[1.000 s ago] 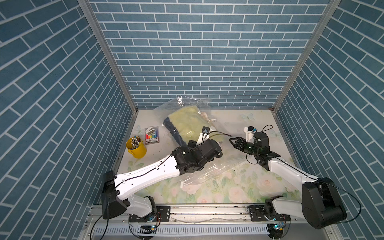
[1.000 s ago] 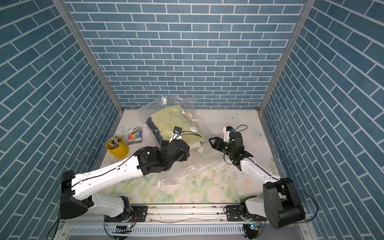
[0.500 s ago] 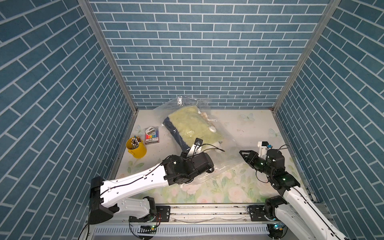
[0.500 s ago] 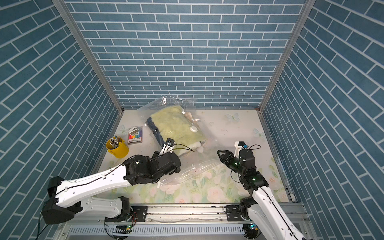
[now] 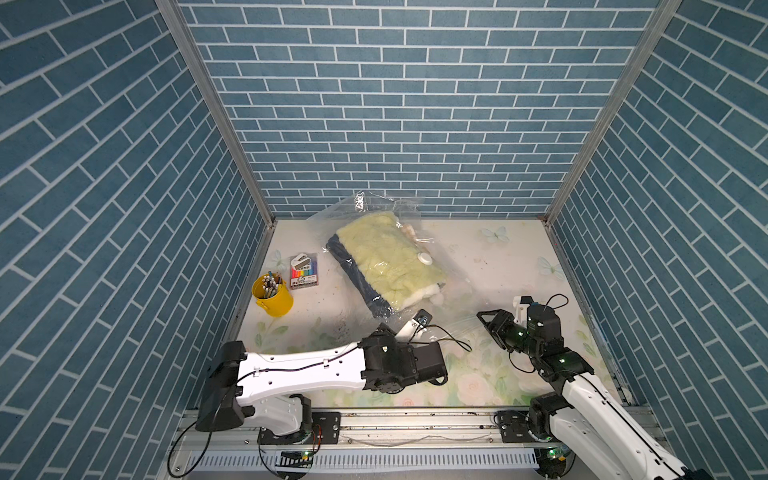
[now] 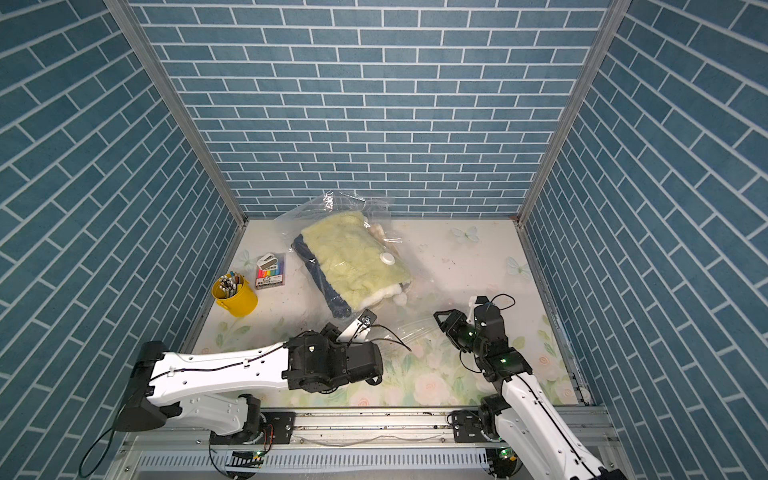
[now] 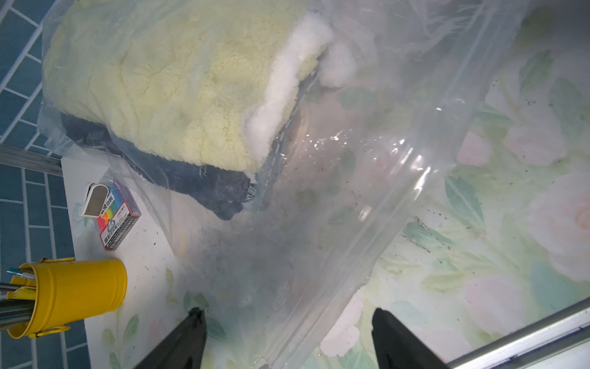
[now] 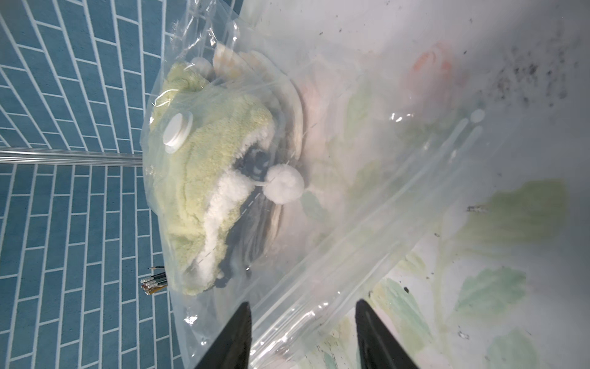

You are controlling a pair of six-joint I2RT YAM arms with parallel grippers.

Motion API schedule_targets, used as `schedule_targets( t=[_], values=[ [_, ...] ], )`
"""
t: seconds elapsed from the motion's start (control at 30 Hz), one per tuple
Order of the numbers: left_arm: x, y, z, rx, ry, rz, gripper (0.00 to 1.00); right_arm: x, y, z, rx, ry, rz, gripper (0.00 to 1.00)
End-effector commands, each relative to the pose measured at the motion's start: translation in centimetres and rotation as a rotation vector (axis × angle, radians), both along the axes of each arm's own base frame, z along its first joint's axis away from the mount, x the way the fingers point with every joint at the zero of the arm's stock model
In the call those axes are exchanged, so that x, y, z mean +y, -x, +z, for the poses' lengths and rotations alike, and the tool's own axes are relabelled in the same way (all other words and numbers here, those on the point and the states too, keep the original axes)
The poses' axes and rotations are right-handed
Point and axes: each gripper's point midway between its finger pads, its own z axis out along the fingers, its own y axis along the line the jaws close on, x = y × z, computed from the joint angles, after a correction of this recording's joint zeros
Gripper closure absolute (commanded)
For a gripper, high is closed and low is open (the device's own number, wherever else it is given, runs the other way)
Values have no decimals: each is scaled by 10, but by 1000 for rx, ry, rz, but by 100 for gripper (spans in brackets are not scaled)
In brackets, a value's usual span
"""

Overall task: Take the blanket out of the vacuum bag
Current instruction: Open the vacuum bag at the center of the board.

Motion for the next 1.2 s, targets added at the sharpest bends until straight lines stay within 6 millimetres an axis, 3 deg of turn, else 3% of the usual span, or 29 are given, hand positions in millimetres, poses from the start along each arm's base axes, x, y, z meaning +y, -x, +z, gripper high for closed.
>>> schedule_targets(
  t=[0.0,0.1,0.2,0.33,0.47,0.53,0.6,0.77,0.83,0.93,1.03,1.17],
  values=[
    [-11,9,-6,-32,-64,-45,13,13,3,-2,-9,-28,81,45],
    [-23,17,-17,-51,-122,-73,13,18,11,-8,2,-51,121,44],
    [-32,8,-23,-125,-183,-50,14,16,17,-13,0,-61,119,45],
    [-49,-11,-5,-286,-215,6,29,16,23,-11,-7,-70,126,49],
    [-64,-28,0,-391,-293,30,42,19,32,-18,6,-87,152,61],
    [-64,-37,-6,-391,-336,41,48,19,35,-18,2,-91,154,64],
    [-61,-40,-11,-383,-369,32,48,18,36,-17,-9,-94,152,64],
    [-57,-41,-31,-273,-347,-6,34,21,37,-11,-23,-108,168,64],
    [-55,-40,-30,-264,-347,-11,28,22,37,-8,-32,-108,176,64],
    [-46,-40,-38,-234,-368,-19,26,23,38,-9,-40,-112,180,63],
    [-47,-37,-49,-209,-357,-43,32,24,40,-12,-36,-121,183,63],
    [-48,-43,-46,-231,-361,-20,53,30,41,-5,-42,-134,208,63]
  ],
)
